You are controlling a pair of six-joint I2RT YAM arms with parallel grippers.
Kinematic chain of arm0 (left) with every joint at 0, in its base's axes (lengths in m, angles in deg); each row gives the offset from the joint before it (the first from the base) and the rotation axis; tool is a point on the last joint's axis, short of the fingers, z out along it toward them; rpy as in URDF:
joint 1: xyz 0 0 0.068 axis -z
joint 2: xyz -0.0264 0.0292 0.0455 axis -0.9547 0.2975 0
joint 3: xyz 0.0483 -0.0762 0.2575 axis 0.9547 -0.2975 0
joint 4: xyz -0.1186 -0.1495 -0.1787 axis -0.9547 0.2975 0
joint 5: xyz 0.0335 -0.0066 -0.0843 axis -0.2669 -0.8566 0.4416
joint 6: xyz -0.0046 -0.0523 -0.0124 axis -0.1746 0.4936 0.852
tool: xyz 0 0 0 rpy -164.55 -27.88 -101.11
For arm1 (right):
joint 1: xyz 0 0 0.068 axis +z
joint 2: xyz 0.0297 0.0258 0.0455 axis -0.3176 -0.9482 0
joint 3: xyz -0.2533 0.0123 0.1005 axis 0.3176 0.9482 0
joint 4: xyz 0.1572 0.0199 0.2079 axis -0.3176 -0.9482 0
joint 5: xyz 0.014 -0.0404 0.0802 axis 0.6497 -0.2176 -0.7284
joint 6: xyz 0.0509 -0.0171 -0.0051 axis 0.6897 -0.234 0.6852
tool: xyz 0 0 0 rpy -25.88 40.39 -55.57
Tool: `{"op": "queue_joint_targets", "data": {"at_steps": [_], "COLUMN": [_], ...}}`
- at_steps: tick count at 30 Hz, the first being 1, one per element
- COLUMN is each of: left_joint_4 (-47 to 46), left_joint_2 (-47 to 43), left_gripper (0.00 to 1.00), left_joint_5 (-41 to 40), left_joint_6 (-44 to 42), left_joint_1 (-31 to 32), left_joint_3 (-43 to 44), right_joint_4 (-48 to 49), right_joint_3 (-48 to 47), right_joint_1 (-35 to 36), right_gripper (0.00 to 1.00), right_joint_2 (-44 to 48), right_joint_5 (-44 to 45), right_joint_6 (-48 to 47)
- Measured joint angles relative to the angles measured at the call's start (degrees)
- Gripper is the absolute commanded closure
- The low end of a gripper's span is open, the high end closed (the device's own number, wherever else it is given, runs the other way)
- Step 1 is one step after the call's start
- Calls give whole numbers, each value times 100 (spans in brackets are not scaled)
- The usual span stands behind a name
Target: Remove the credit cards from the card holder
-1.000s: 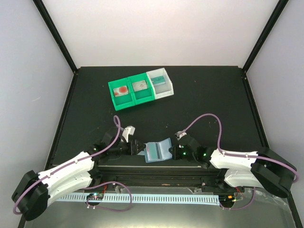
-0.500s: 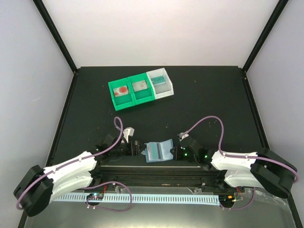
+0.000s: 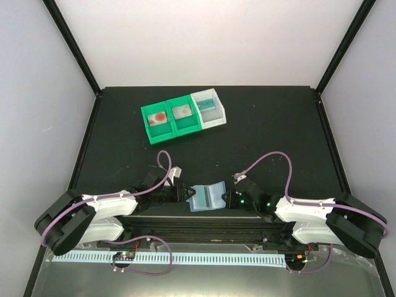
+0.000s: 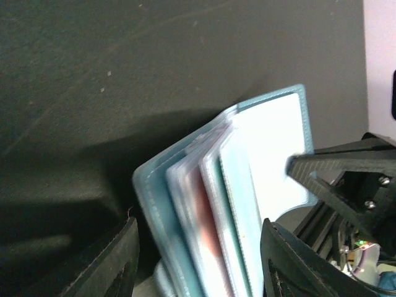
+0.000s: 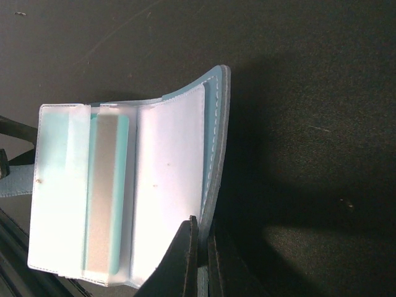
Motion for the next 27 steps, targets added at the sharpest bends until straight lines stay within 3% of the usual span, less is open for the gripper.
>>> {"op": "queue_joint_targets", "data": {"at_steps": [6,11,15,18,25,27], "left_joint_4": [-566,-990,-1161,-1261,-1250,-1176], "left_joint_2": [251,516,627,619,304,195], "left_gripper": [50,73,85,98,99,98], "left_joint_5": [87,179,219,236,249,245], "left_joint_6": [162,345,435,474,527,527], "left_joint_1": [96,151,157,184,225,225], "left_joint_3": [0,-9,-9,-15,-52,-52], "right_joint_4": [105,267,295,286,-638,-1115], "right_joint_3": [74,177,188,188,17,-155], "right_joint_1": [0,0,0,0,0,-2], "right_gripper": [99,99,97,85,51,46], "right_joint_2": [0,-13,-24,-11,533,841], "right_joint_5": [2,-2,-4,-4,223,321], "right_joint_6": [24,59,68,74,-9,-116]}}
